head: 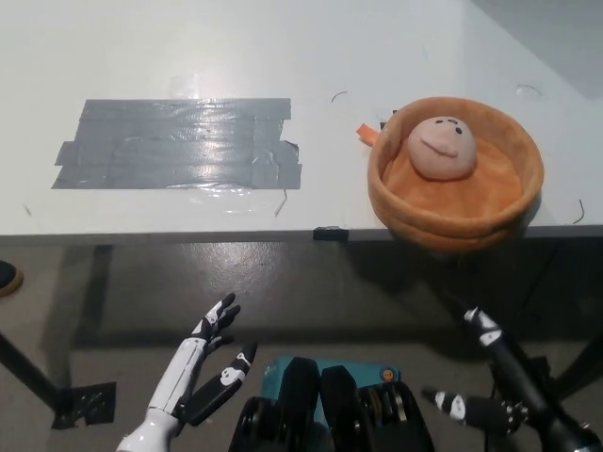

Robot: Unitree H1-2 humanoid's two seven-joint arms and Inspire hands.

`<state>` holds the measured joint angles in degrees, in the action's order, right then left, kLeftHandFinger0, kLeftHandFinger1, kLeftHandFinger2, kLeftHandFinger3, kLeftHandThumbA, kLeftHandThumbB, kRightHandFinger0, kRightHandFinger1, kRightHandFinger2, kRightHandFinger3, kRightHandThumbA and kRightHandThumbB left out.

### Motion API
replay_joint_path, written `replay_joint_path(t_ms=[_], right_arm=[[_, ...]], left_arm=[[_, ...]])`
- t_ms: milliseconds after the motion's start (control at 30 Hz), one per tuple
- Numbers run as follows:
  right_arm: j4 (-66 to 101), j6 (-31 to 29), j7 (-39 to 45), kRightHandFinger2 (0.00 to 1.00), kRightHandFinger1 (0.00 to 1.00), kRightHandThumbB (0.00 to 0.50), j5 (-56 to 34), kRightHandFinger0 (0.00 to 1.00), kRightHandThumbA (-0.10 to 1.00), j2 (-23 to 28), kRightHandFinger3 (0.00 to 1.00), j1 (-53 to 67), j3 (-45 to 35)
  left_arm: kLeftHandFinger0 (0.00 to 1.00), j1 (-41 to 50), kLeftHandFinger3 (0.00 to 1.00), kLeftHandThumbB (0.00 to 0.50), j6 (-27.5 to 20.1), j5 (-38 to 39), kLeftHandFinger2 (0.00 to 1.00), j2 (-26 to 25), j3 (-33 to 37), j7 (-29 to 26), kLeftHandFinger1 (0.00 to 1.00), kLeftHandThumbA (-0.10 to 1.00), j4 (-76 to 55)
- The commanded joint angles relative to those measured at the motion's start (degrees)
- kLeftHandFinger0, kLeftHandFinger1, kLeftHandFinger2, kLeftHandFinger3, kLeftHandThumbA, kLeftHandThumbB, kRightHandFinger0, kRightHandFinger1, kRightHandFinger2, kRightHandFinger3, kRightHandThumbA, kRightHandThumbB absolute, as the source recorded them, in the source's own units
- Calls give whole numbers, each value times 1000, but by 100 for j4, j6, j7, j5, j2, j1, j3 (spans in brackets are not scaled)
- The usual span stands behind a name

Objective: An emotional support dumpling is kept in a soft plate infront in the middle of the desk infront of the robot. The robot extends its right arm to pick up the dumpling and hands it to a person

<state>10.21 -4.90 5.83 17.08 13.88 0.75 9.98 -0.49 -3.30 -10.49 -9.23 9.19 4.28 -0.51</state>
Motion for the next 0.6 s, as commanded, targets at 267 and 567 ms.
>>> replay_joint_path(t_ms=[267,567], right_arm=[[2193,2331,1195,1000,1000,328,-70,1000,914,1146,1000,-2496,-825],[-826,2526,1913,1000,1000,386,457,1000,1000,1447,1000,-4731,258]], left_arm=[[919,-216,1000,49,-190,-63,982,-49,3,73,982,679,-205],[922,-297,1000,45,-221,-53,983,-64,-18,86,972,697,-186]])
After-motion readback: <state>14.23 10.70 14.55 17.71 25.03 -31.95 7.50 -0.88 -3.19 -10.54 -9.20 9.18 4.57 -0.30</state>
